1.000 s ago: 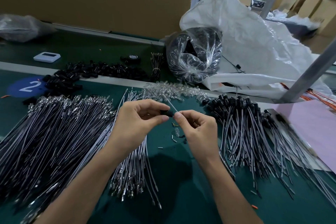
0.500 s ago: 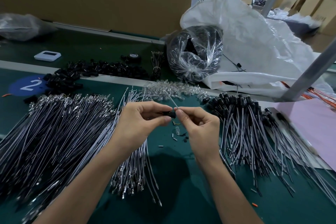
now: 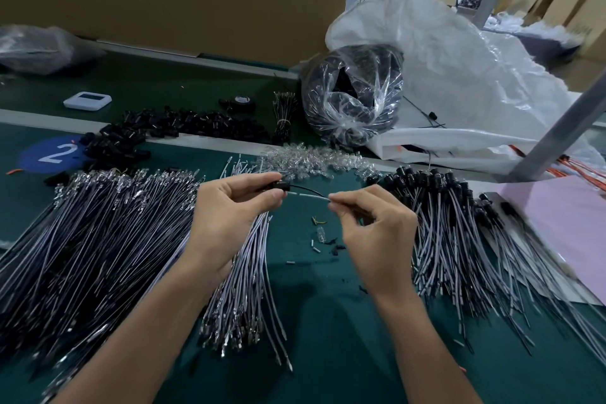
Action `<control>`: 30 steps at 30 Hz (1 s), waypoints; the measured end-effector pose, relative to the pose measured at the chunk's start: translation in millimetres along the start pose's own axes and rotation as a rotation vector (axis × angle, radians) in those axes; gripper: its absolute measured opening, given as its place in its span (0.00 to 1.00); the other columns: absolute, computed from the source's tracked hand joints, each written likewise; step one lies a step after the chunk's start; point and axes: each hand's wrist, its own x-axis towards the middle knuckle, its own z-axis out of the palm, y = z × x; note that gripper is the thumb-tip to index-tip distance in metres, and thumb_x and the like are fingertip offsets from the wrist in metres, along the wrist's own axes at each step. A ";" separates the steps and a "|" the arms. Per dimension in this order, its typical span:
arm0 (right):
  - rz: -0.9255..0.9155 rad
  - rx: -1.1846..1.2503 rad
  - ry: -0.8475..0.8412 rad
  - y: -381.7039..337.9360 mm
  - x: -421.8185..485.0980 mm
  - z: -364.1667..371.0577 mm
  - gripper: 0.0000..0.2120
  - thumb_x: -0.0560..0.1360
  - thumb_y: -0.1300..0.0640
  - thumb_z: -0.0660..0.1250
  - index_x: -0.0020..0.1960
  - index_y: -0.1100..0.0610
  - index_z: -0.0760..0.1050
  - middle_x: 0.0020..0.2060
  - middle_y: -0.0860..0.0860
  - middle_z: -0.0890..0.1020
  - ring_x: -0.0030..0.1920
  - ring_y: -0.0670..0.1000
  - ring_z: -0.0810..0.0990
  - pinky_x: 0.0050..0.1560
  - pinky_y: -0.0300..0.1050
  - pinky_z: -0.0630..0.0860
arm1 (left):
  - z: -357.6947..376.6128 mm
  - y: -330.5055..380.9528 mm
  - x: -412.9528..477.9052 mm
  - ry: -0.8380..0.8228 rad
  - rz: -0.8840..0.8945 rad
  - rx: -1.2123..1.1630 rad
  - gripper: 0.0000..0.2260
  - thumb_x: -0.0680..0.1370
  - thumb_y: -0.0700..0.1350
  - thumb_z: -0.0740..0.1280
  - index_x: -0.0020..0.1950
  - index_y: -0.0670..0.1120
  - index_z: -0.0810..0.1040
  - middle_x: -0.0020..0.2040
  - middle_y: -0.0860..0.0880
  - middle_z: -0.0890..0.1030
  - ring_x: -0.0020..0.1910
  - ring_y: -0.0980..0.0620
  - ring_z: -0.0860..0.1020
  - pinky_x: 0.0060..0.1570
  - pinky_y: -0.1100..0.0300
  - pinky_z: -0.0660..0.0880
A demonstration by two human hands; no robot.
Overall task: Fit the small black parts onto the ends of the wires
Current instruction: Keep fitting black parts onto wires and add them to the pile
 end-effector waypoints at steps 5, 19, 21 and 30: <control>-0.010 -0.033 0.020 -0.1 0.0 -0.2 0.04 0.69 0.68 0.76 0.42 0.61 0.85 0.36 0.52 0.82 0.37 0.50 0.80 0.39 0.43 0.78 | -0.9 1.3 0.0 -0.017 0.003 -0.001 0.13 0.69 0.29 0.73 0.49 0.43 0.85 0.43 0.46 0.87 0.43 0.52 0.85 0.44 0.67 0.79; 0.004 0.014 0.066 1.9 0.3 -0.1 0.05 0.69 0.68 0.76 0.42 0.60 0.84 0.36 0.50 0.82 0.37 0.48 0.80 0.39 0.38 0.76 | -0.4 2.4 -1.3 -0.046 -0.003 0.020 0.12 0.69 0.30 0.73 0.47 0.44 0.85 0.42 0.45 0.87 0.42 0.51 0.85 0.44 0.67 0.79; 0.015 0.032 0.075 1.5 0.5 -0.5 0.05 0.69 0.67 0.76 0.42 0.59 0.84 0.36 0.49 0.82 0.37 0.47 0.80 0.38 0.38 0.76 | -0.5 2.7 -1.6 -0.051 -0.004 0.021 0.12 0.69 0.30 0.74 0.47 0.44 0.85 0.43 0.45 0.87 0.43 0.51 0.85 0.44 0.67 0.79; 0.025 0.038 0.073 1.1 0.7 0.1 0.05 0.69 0.67 0.76 0.42 0.58 0.84 0.36 0.48 0.82 0.37 0.47 0.80 0.39 0.41 0.77 | -0.8 3.3 -2.2 -0.052 -0.002 0.032 0.12 0.69 0.30 0.74 0.48 0.44 0.85 0.42 0.45 0.87 0.42 0.51 0.85 0.45 0.66 0.80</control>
